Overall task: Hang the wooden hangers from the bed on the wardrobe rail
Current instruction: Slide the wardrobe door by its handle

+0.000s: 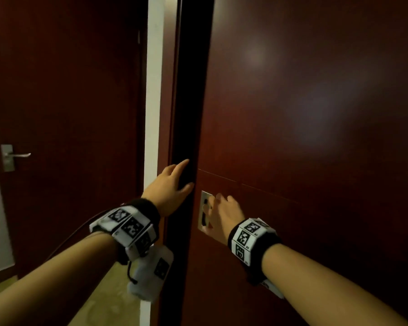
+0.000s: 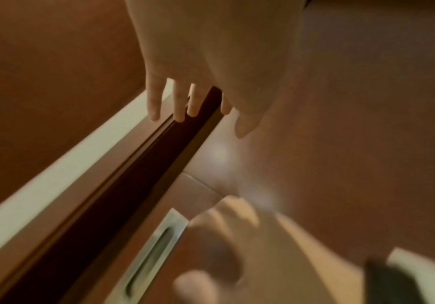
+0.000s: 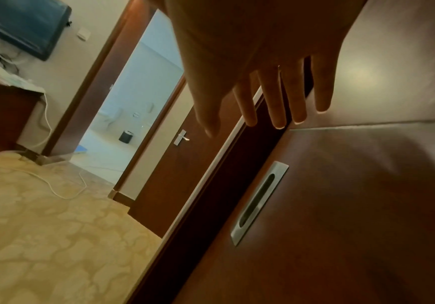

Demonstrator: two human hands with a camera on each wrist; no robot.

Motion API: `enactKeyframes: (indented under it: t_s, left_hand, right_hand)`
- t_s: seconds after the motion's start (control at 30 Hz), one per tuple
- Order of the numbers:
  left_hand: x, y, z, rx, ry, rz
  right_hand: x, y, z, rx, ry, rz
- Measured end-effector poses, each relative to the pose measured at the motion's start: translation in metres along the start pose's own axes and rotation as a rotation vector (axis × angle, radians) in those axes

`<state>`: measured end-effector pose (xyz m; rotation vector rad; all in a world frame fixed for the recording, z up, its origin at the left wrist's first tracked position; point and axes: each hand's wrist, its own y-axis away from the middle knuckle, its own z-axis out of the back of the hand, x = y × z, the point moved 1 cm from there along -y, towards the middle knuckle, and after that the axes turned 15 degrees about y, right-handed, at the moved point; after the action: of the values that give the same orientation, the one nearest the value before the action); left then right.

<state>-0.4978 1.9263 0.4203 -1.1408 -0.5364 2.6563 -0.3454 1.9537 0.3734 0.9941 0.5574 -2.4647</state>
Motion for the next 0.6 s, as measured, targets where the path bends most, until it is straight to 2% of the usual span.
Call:
enactKeyframes:
  t_s: [0.13, 0.27, 0.33, 0.4, 0.5, 0.6]
  left_hand:
    - [0.012, -0.065, -0.016, 0.025, 0.2, 0.008]
    - [0.016, -0.116, -0.033, 0.039, 0.4, 0.031]
    - [0.016, -0.136, -0.036, 0.012, 0.494, 0.034]
    - [0.018, -0.153, -0.039, 0.019, 0.582, 0.055]
    - [0.023, -0.169, -0.048, 0.105, 0.693, 0.072]
    - [0.027, -0.177, -0.056, 0.168, 0.763, 0.017]
  right_hand:
    - [0.006, -0.052, -0.035, 0.06, 0.053, 0.051]
    - [0.01, -0.083, -0.052, 0.013, 0.024, 0.192]
    - [0.008, -0.096, -0.064, -0.044, -0.041, 0.16]
    - [0.008, -0.106, -0.077, -0.076, -0.125, 0.151]
    - [0.021, -0.11, -0.093, -0.109, -0.103, 0.286]
    - [0.021, -0.114, -0.108, -0.107, -0.116, 0.38]
